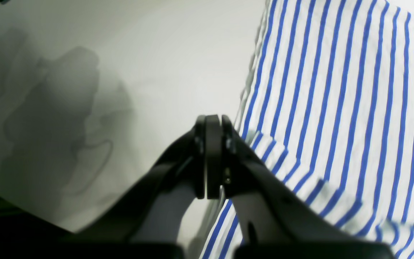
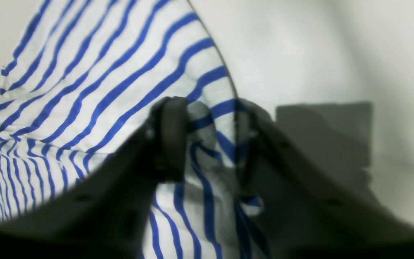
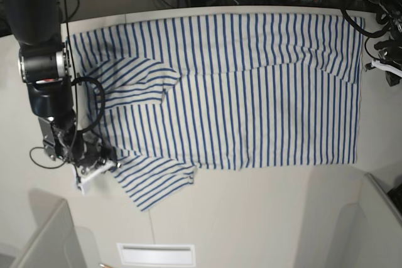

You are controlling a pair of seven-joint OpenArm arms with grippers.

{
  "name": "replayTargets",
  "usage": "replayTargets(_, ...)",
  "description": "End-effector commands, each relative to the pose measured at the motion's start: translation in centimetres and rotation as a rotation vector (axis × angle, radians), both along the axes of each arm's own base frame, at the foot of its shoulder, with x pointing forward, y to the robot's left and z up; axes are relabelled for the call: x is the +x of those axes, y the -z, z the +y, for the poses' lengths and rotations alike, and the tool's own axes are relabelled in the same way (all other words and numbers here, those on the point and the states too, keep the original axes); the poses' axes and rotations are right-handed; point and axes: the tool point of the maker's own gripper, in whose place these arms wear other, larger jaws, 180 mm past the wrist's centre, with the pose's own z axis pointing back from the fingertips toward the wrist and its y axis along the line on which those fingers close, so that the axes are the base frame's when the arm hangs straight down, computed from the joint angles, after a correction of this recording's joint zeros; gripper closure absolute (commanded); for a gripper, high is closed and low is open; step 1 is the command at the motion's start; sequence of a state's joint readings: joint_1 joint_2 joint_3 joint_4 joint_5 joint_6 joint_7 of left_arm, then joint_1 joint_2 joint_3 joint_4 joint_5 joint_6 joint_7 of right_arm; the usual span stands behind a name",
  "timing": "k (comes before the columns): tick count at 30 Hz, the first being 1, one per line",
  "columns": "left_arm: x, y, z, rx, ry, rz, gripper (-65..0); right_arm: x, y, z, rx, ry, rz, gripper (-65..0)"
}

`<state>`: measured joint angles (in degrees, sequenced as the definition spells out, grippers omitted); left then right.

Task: Fold the T-shirt properly
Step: 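Move the left gripper down to the shirt's side edge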

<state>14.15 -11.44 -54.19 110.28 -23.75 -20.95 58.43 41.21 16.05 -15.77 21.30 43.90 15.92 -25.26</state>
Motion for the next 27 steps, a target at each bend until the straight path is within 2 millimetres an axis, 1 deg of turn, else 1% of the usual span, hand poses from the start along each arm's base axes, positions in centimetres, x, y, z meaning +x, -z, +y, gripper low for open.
replayTargets(1, 1.1, -1.7, 0.5, 0.033, 0.007, -0.053, 0.0, 1.3, -1.6, -0.3, -0.005, -0.003, -0.032, 0.0)
replayTargets(2, 1.3, -1.5, 0.7, 0.024, 0.0, -0.058, 0.0, 1.3, -1.5, -0.2, -0.005, -0.003, -0.031, 0.0)
replayTargets(3, 1.7, -1.5, 1.0, 0.013, -0.009, -0.067, -7.4, 1.3, -1.5, -0.2, -0.005, -0.003, -0.031, 0.0)
replayTargets(5, 3.1, -2.0, 1.9, 0.004, -0.017, -0.096, -26.7, 1.3, -1.5, -0.2, -0.005, -0.003, -0.031, 0.0)
replayTargets(7, 4.3, -1.8, 2.6, -0.021, -0.025, -0.109, -42.8, 1.3, -1.5, -0.2, -0.005, -0.003, -0.031, 0.0)
replayTargets(8, 5.4, -1.8, 3.0, -0.031, -0.015, -0.11, -49.5, 1.3, -1.5, -0.2, -0.005, -0.003, -0.031, 0.0)
replayTargets(9, 6.4, -1.6, 3.3, -0.043, -0.004, -0.104, -54.8, 1.3, -1.5, -0.2, -0.005, -0.003, -0.031, 0.0)
replayTargets(10, 7.6, -1.3, 3.6, -0.051, 0.014, -0.088, -58.7, 1.3, -1.5, -0.2, -0.005, -0.003, -0.031, 0.0)
replayTargets(11, 8.9, -0.9, 3.6, -0.065, 0.035, -0.074, -61.1, 1.3, -1.5, -0.2, -0.005, -0.003, -0.031, 0.0)
replayTargets(12, 10.1, -0.4, 3.8, -0.084, 0.047, -0.065, -62.0, 1.3, -1.5, -0.2, -0.005, -0.003, -0.031, 0.0)
replayTargets(13, 11.2, 0.0, 4.1, -0.097, 0.052, -0.068, -62.0, 1.3, -1.5, -0.2, -0.005, -0.003, -0.031, 0.0)
replayTargets(15, 13.4, 1.3, 4.4, -0.133, 0.061, -0.078, -61.7, 1.3, -1.5, -0.2, -0.005, -0.003, -0.031, 0.0)
replayTargets(18, 15.5, 2.9, 5.3, -0.154, 0.067, -0.074, -61.7, 1.2, -1.5, -0.2, -0.005, -0.003, -0.03, 0.0)
replayTargets(20, 17.1, 3.9, 5.0, -0.174, 0.076, -0.078, -61.7, 1.2, -1.5, -0.2, -0.005, -0.003, -0.03, 0.0)
replayTargets(22, 18.2, 4.5, 5.1, -0.187, 0.076, -0.078, -61.7, 1.2, -1.5, -0.2, -0.005, -0.003, -0.028, 0.0)
replayTargets(24, 19.5, 4.9, 4.8, -0.201, 0.078, -0.092, -61.7, 1.2, -1.5, -0.3, -0.006, -0.002, -0.028, 0.0)
replayTargets(27, 21.0, 5.5, 4.3, -0.208, 0.087, -0.103, -61.7, 1.2, -1.5, -0.4, -0.007, -0.001, -0.028, 0.0)
